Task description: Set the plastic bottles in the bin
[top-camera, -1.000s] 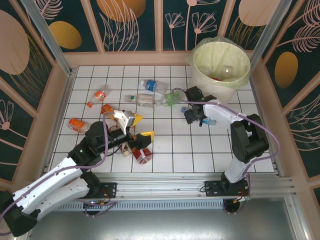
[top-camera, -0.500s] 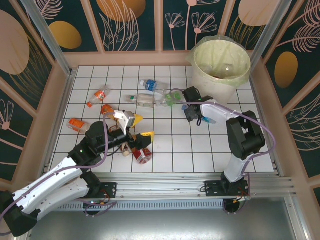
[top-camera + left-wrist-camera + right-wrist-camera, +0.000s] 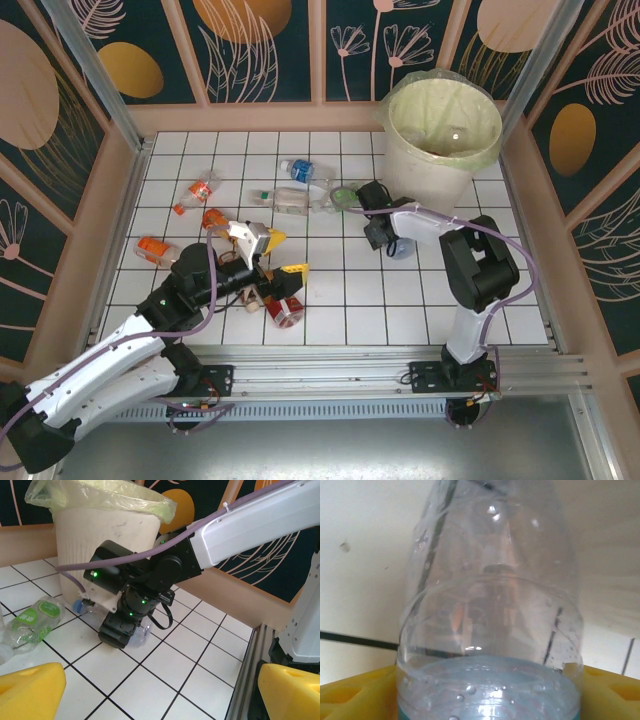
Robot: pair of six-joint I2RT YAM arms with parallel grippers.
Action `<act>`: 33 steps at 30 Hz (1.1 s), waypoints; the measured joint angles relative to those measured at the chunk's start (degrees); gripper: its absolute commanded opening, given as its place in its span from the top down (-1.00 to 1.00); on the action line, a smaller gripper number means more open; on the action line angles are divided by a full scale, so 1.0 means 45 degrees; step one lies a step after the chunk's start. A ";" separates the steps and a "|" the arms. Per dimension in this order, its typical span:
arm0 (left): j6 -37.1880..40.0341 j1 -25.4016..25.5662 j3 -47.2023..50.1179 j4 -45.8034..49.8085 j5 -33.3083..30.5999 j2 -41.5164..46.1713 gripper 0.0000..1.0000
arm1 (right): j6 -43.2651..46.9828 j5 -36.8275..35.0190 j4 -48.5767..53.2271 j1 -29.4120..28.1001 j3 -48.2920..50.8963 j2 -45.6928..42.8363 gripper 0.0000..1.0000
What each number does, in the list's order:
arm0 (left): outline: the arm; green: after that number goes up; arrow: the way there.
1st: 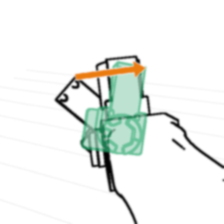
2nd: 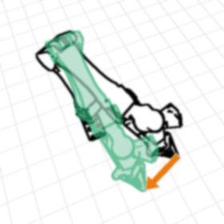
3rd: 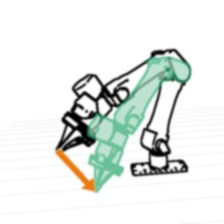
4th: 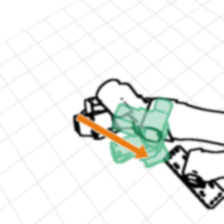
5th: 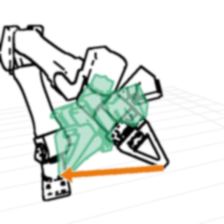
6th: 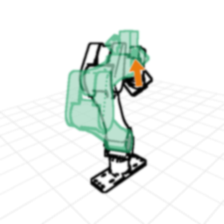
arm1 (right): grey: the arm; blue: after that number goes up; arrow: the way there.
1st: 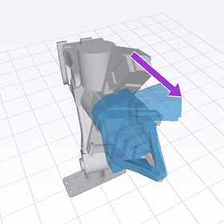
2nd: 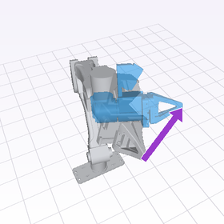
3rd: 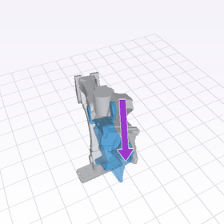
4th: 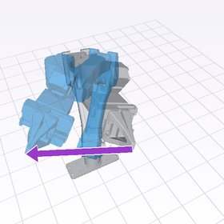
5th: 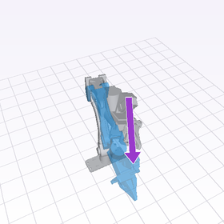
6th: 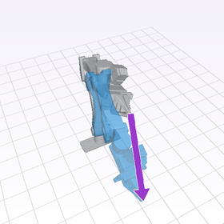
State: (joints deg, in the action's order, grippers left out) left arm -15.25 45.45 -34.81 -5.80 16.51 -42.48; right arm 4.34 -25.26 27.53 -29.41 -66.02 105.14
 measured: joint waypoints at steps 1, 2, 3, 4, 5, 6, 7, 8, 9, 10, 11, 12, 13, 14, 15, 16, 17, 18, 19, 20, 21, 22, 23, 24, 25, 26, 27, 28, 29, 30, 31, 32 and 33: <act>0.0000 0.0000 0.0000 0.0000 0.0000 0.0000 -0.97 | -0.0029 0.0155 0.0019 -0.0024 0.0010 0.0000 -0.57; -0.0005 0.0000 0.0000 0.0000 0.0000 0.0000 -0.97 | -0.0039 0.0340 0.0015 -0.0044 0.0010 0.0000 -0.54; -0.0005 0.0000 0.0000 0.0000 0.0000 0.0000 -0.97 | -0.0049 0.0491 0.0015 -0.0049 0.0010 0.0000 -0.53; 0.0000 0.0000 0.0000 0.0000 0.0000 0.0000 -0.97 | -0.0073 0.0661 0.0015 -0.0049 0.0010 0.0000 -0.51; -0.0005 0.0000 0.0000 0.0000 0.0000 0.0000 -0.97 | -0.0083 0.0782 0.0015 -0.0053 0.0010 0.0000 -0.48; 0.0000 0.0000 0.0000 0.0000 0.0000 0.0000 -0.97 | -0.0097 0.0913 0.0000 -0.0058 0.0010 0.0000 -0.46; -0.0005 0.0000 0.0000 0.0000 0.0000 0.0000 -0.97 | -0.0121 0.0986 -0.0024 -0.0063 0.0010 0.0000 -0.43; 0.0000 0.0000 0.0000 0.0000 0.0000 0.0000 -0.97 | -0.0136 0.1044 -0.0053 -0.0073 0.0010 0.0000 -0.39; 0.0000 0.0000 0.0000 0.0000 0.0000 0.0000 -0.97 | -0.0146 0.1088 -0.0068 -0.0083 0.0010 0.0000 -0.33; -0.0005 0.0000 0.0000 0.0000 0.0000 0.0000 -0.97 | -0.0151 0.1122 -0.0078 -0.0087 0.0010 -0.0005 -0.27; 0.0000 0.0000 0.0000 0.0000 0.0000 0.0000 -0.97 | -0.0165 0.1161 -0.0092 -0.0112 0.0010 -0.0024 -0.23; -0.0005 0.0000 0.0000 0.0000 0.0000 0.0005 -0.97 | -0.0209 0.1175 -0.0112 -0.0136 0.0005 -0.0049 -0.22; 0.0000 0.0000 0.0000 0.0000 0.0000 0.0015 -0.97 | -0.0238 0.1209 -0.0126 -0.0155 0.0010 -0.0073 -0.23; 0.0000 0.0000 0.0000 0.0000 0.0000 0.0024 -0.97 | -0.0272 0.1253 -0.0136 -0.0175 0.0005 -0.0097 -0.23; -0.0005 0.0000 0.0000 0.0000 0.0000 0.0024 -0.97 | -0.0282 0.1307 -0.0136 -0.0214 0.0005 -0.0117 -0.23; -0.0005 0.0000 0.0000 0.0000 0.0000 0.0024 -0.97 | -0.0287 0.1345 -0.0136 -0.0248 0.0005 -0.0151 -0.22; -0.0005 0.0000 0.0000 0.0000 0.0000 0.0024 -0.97 | -0.0291 0.1486 -0.0131 -0.0325 0.0005 -0.0204 -0.23; -0.0005 0.0000 0.0000 0.0000 0.0000 0.0024 -0.97 | -0.0301 0.1705 -0.0126 -0.0437 0.0005 -0.0291 -0.23; 0.0000 0.0000 0.0000 -0.0005 0.0000 0.0034 -0.97 | -0.0325 0.1894 -0.0097 -0.0539 0.0005 -0.0374 -0.23; -0.0005 0.0000 0.0000 0.0000 0.0000 0.0039 -0.97 | -0.0335 0.2089 -0.0068 -0.0690 0.0000 -0.0529 -0.24; 0.0000 0.0000 0.0000 0.0000 -0.0005 0.0049 -0.97 | -0.0369 0.2327 -0.0034 -0.0845 -0.0024 -0.0753 -0.24; 0.0000 0.0000 0.0000 -0.0005 0.0000 0.0063 -0.97 | -0.0379 0.2511 -0.0029 -0.0962 -0.0058 -0.0967 -0.24; 0.0000 0.0000 0.0000 0.0000 -0.0005 0.0073 -0.97 | -0.0379 0.2739 -0.0029 -0.1088 -0.0136 -0.1302 -0.24; 0.0000 0.0000 0.0000 -0.0005 -0.0005 0.0083 -0.97 | -0.0384 0.2948 -0.0024 -0.1175 -0.0253 -0.1642 -0.24; 0.0000 0.0000 0.0000 0.0000 -0.0005 0.0092 -0.97 | -0.0384 0.3133 -0.0034 -0.1243 -0.0408 -0.2001 -0.24; 0.0000 0.0000 0.0000 0.0000 -0.0005 0.0102 -0.97 | -0.0384 0.3366 -0.0049 -0.1282 -0.0612 -0.2438 -0.24; 0.0000 0.0000 0.0000 -0.0005 -0.0005 0.0107 -0.97 | -0.0389 0.3521 -0.0063 -0.1302 -0.0811 -0.2822 -0.24; 0.0000 0.0000 0.0000 -0.0005 -0.0005 0.0112 -0.97 | -0.0389 0.3687 -0.0107 -0.1302 -0.1015 -0.3220 -0.24; 0.0000 0.0000 0.0000 -0.0005 -0.0005 0.0112 -0.97 | -0.0389 0.3808 -0.0185 -0.1297 -0.1243 -0.3628 -0.25; 0.0000 0.0000 0.0000 -0.0005 -0.0005 0.0112 -0.97 | -0.0384 0.3910 -0.0243 -0.1297 -0.1418 -0.3929 -0.25; 0.0000 0.0000 0.0000 -0.0005 -0.0005 0.0112 -0.97 | -0.0379 0.3983 -0.0345 -0.1297 -0.1622 -0.4255 -0.25; 0.0000 0.0000 0.0000 0.0000 -0.0005 0.0126 -0.97 | -0.0379 0.4061 -0.0423 -0.1297 -0.1841 -0.4532 -0.25; 0.0000 0.0000 0.0005 -0.0005 -0.0005 0.0136 -0.97 | -0.0374 0.4114 -0.0461 -0.1297 -0.2021 -0.4692 -0.25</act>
State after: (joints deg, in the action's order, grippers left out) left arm -15.25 45.45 -34.79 -5.82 16.49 -41.87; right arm 2.66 -6.74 25.45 -35.24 -75.11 84.03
